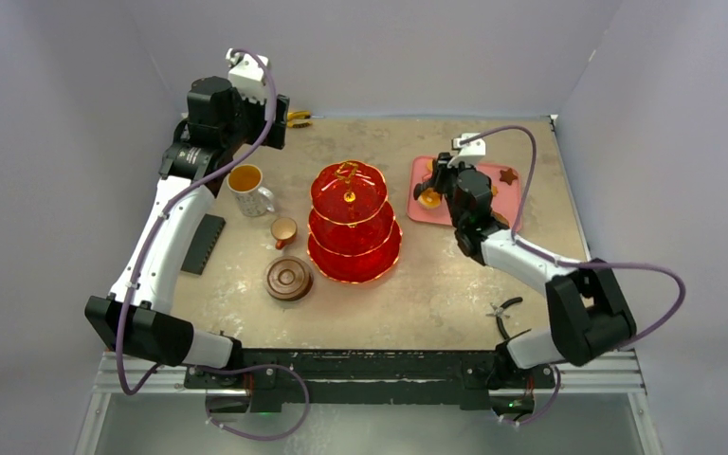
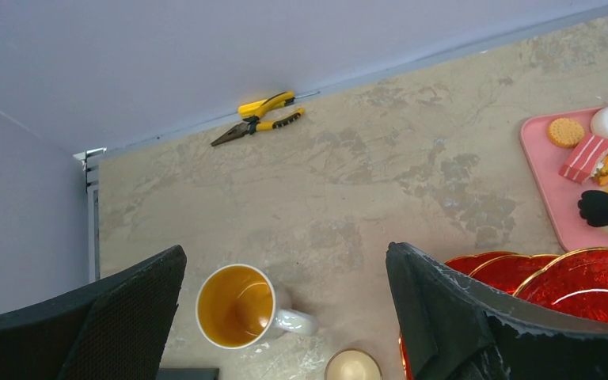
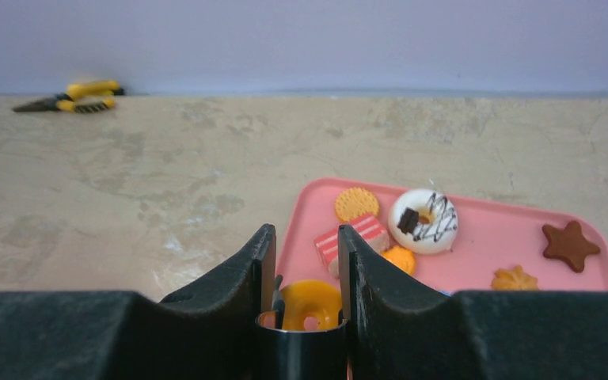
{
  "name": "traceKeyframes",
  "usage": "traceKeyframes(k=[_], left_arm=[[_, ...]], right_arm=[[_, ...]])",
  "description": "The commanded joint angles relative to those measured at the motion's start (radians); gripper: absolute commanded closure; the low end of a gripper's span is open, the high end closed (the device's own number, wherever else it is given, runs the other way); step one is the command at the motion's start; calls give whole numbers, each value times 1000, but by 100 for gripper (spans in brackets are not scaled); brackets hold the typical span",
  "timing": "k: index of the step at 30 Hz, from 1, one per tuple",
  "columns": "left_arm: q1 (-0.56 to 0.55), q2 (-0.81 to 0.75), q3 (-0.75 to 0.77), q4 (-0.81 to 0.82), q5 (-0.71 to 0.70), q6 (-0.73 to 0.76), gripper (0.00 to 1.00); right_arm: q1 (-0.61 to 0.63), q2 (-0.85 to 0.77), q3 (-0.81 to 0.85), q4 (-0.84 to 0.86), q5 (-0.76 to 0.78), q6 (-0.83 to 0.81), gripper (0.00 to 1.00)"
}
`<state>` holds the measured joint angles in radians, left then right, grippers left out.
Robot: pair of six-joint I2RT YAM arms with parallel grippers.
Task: Serve the afternoon tea
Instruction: Pick up the desert from the tray, then place the desert on the desert table.
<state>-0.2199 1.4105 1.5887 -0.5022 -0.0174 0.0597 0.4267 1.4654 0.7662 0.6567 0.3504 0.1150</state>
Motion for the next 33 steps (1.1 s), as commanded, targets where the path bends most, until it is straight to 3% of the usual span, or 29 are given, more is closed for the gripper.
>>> traceKeyframes(k=[1,10,33], left_arm=[[7,-9,10,30,13,-21,3],[7,-8,10,29,37,-23,4],[8,-5,24,16,59,-40,5]], right_arm=[[54,-152,5,-36,7,-5,79],[154,-326,-106,-138,-32,80,79],[197,-358,-210,-59,-153,173,75]])
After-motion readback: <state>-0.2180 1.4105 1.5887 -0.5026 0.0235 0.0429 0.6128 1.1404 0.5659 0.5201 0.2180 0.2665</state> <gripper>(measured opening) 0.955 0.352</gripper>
